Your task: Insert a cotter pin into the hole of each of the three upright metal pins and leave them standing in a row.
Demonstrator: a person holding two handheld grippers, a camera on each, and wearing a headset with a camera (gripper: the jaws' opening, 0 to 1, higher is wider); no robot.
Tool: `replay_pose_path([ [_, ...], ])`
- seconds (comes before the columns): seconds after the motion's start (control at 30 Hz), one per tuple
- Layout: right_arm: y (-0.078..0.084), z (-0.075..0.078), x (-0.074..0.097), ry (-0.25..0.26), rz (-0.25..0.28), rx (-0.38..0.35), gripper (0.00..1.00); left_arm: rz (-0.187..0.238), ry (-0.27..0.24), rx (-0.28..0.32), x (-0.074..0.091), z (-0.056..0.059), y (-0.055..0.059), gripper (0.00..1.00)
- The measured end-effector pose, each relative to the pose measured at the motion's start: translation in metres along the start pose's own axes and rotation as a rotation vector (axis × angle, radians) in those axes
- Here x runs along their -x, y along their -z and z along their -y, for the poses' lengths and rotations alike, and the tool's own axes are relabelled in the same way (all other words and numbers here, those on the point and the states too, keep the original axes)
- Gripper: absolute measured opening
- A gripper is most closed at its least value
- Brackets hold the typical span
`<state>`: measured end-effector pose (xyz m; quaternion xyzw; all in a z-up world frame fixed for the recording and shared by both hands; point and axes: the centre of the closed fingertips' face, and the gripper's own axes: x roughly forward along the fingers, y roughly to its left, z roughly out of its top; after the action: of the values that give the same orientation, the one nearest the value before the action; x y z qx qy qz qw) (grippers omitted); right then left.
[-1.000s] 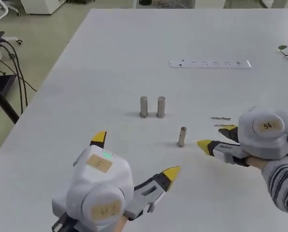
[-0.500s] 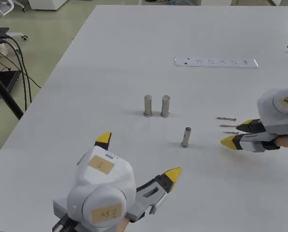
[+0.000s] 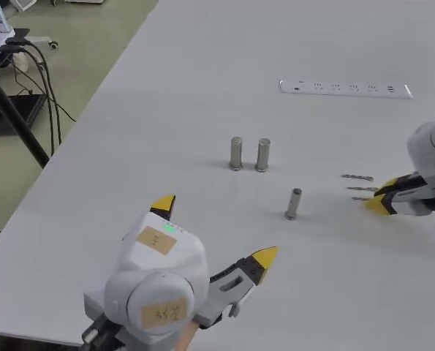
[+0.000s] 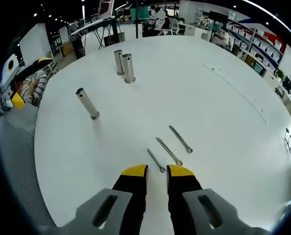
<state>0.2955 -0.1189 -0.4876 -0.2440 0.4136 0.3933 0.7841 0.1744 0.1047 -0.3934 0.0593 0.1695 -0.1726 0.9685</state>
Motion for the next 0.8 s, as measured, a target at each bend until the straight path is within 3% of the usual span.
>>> replay_pose_path([
  [0.07, 0.002, 0.002, -0.002, 0.002, -0.016, 0.022, 0.08, -0.001, -0.001, 0.0, 0.0, 0.0, 0.0, 0.85],
  [0.13, 0.003, -0.001, -0.003, -0.029, -0.029, 0.025, 0.07, -0.004, 0.001, 0.0, 0.0, 0.0, 0.001, 0.84],
  [0.3, 0.002, 0.004, -0.005, -0.02, -0.035, 0.025, 0.0, -0.008, -0.002, -0.005, 0.0, 0.0, 0.002, 0.83],
  [0.57, 0.004, 0.009, -0.008, -0.034, -0.049, 0.079, 0.0, -0.008, -0.003, -0.006, 0.0, -0.001, 0.002, 0.82],
  [0.7, 0.005, 0.005, -0.007, -0.01, -0.054, 0.184, 0.0, -0.007, 0.001, -0.01, 0.001, 0.0, 0.001, 0.8],
  [0.8, 0.006, -0.001, -0.005, 0.01, -0.059, 0.221, 0.0, -0.023, 0.015, -0.009, 0.001, 0.001, 0.004, 0.74],
])
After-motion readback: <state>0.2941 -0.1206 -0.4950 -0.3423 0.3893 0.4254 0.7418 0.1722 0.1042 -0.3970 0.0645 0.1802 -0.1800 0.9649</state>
